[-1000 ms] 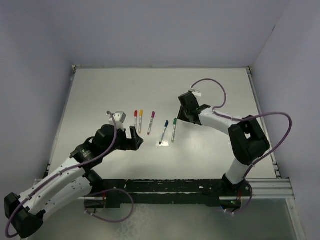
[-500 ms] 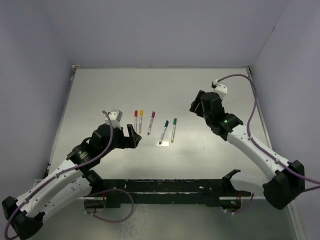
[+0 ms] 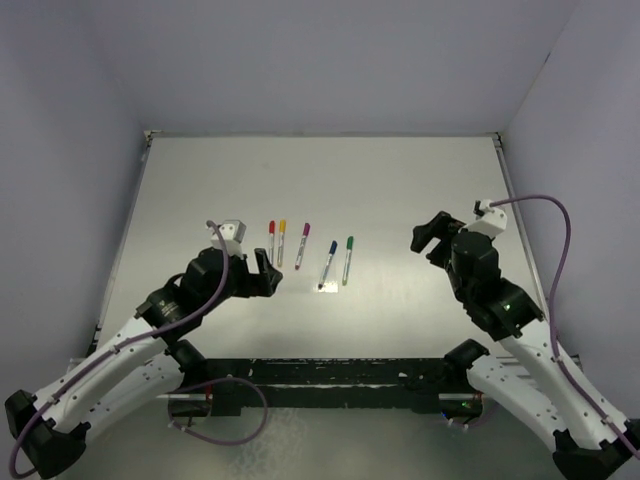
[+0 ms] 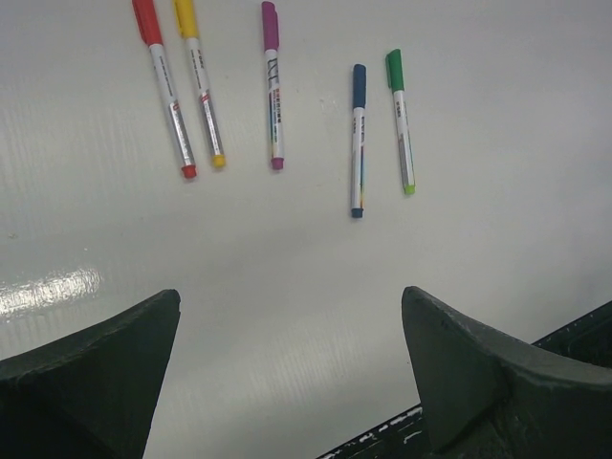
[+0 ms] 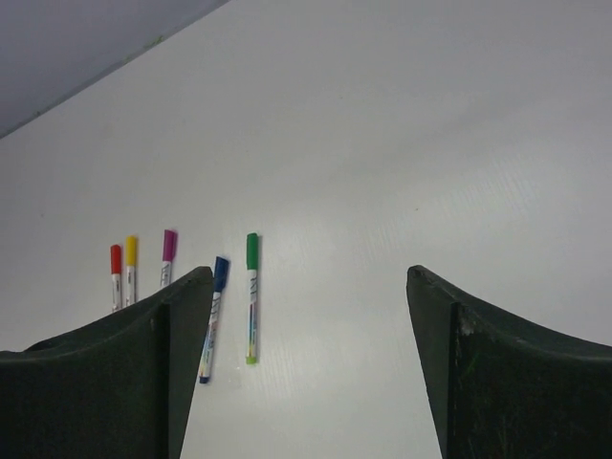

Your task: Insert the pens into the pen caps

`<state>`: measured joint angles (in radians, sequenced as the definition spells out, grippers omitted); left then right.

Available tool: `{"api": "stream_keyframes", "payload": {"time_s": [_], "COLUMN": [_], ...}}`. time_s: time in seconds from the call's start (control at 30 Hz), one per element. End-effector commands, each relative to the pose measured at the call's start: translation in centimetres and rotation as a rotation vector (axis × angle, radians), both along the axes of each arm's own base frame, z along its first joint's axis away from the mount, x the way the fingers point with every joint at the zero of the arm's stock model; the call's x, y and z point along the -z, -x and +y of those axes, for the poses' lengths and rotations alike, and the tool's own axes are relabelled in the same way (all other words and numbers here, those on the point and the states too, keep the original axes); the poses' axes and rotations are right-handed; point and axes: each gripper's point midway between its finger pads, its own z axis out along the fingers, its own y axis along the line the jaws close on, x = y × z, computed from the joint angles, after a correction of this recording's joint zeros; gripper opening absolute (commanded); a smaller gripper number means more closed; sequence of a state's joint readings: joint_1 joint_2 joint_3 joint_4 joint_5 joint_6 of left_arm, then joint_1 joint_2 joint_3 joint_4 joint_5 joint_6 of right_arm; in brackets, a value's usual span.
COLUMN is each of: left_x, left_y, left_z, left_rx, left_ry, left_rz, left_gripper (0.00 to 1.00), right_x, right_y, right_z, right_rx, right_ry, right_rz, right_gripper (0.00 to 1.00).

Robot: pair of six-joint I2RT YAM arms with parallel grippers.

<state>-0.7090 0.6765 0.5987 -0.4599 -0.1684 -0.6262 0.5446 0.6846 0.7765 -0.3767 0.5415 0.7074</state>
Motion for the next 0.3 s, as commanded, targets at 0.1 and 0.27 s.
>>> {"api": "stream_keyframes", "payload": {"time_s": [0.1,0.27], "left_x": [-2.7,-3.2], "left_y": [-0.3,-0.2], "left_z": [0.8,1.7], "left_rx": [-0.041,-0.064], "left_ry": [0.044,0.046], "left_rz": [-0.075,-0.117], "left_gripper": [0.99,0.99], "right_x": [0.1,0.3], "right_y": [1.9,2.8], "right_z": [-2.2,-3.1], "right_rx": [0.034,0.044], "right_ry": [0.040,0.041], "right_rz": [-0.025,-0.050], "right_gripper": [0.90,1.00]}}
